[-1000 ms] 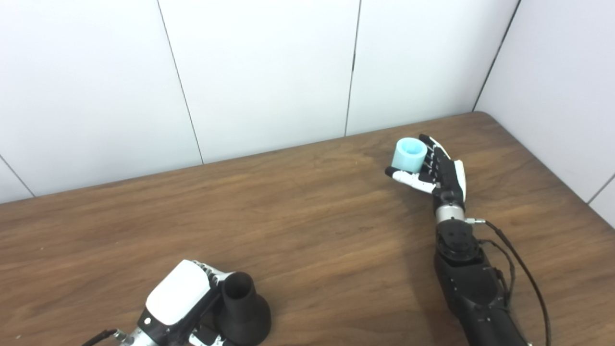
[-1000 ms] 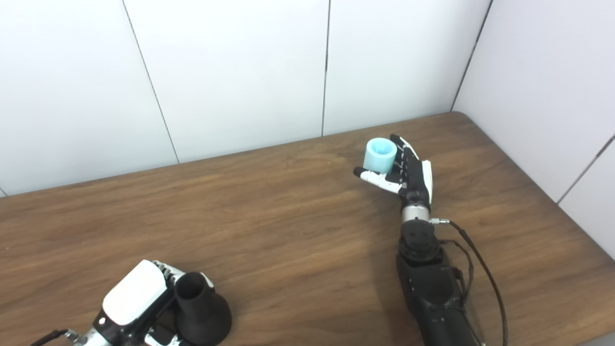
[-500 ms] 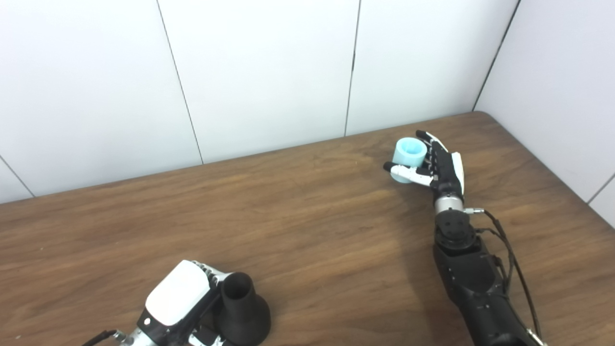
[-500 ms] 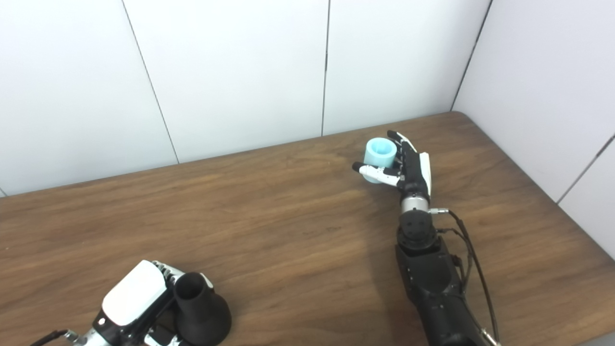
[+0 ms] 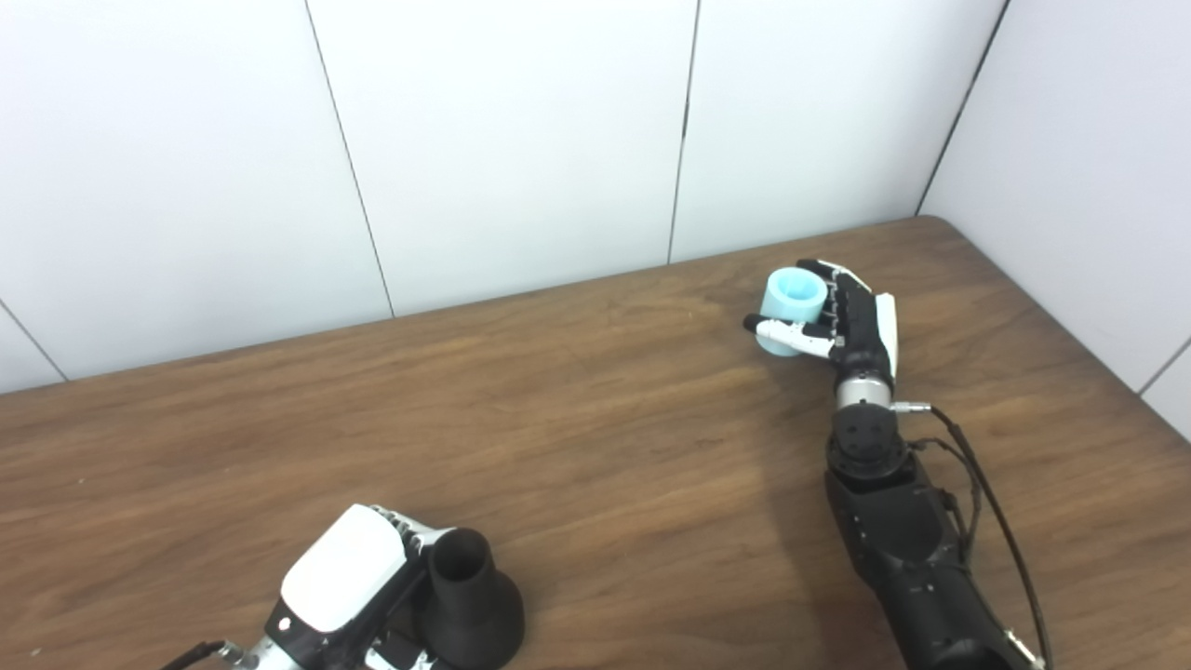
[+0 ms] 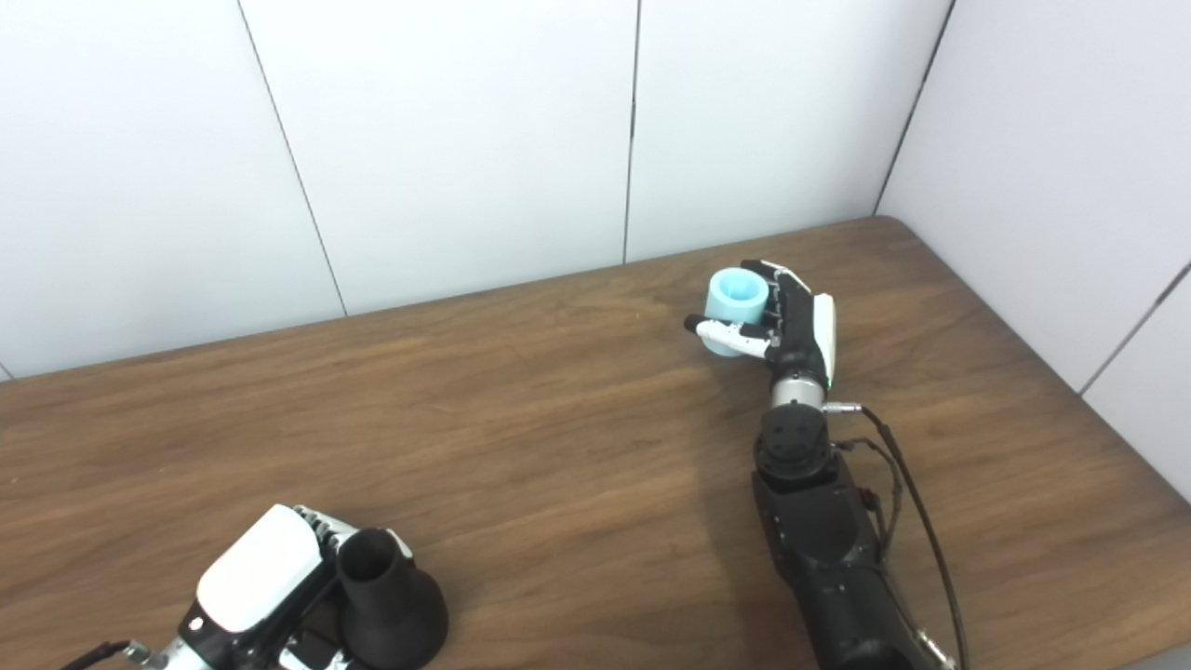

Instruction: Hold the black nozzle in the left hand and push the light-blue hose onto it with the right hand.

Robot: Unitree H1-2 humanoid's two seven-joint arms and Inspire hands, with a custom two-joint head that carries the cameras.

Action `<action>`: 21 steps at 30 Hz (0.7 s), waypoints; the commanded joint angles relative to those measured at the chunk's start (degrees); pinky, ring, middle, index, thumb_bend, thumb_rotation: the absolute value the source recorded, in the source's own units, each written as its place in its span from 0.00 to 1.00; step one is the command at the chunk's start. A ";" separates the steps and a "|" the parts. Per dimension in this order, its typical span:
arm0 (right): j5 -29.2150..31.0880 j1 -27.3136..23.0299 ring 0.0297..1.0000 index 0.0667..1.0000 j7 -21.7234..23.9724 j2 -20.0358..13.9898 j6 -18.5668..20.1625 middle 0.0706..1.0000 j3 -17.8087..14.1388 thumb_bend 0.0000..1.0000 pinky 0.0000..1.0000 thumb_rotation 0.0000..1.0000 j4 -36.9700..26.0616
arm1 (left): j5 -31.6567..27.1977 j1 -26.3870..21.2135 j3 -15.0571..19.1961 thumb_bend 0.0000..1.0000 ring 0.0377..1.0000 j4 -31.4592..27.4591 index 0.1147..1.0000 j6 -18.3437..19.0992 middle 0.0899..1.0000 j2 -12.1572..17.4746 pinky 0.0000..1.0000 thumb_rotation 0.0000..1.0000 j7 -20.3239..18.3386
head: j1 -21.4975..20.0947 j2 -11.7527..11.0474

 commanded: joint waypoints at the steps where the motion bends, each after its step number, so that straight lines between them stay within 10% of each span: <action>1: -1.00 -1.62 0.66 0.63 -0.43 -1.20 0.69 0.62 0.14 0.87 0.64 0.00 -1.75 | 1.26 4.30 -2.08 0.52 0.13 2.37 0.42 -0.46 0.18 1.50 0.11 0.04 -0.52 | -0.03 0.10; 6: -1.43 -1.19 0.55 0.57 -0.07 -1.59 -0.56 0.56 0.53 0.82 0.49 0.00 -1.40 | 0.85 4.46 -1.56 0.52 0.14 2.09 0.42 -0.47 0.19 1.44 0.12 0.04 -1.88 | -0.03 0.10; 9: -1.38 -0.92 0.47 0.47 0.37 -1.85 -1.05 0.47 0.79 0.55 0.43 0.05 -1.24 | 0.79 4.64 -1.10 0.52 0.13 1.94 0.42 -0.48 0.17 1.30 0.11 0.04 -2.51 | -0.03 0.10; 21: -2.72 -0.24 0.43 0.48 0.32 -2.62 -1.94 0.43 2.06 0.52 0.37 0.00 -1.67 | 1.30 4.57 -1.06 0.52 0.13 2.29 0.42 -0.48 0.17 1.05 0.11 0.04 -1.67 | 0.35 0.24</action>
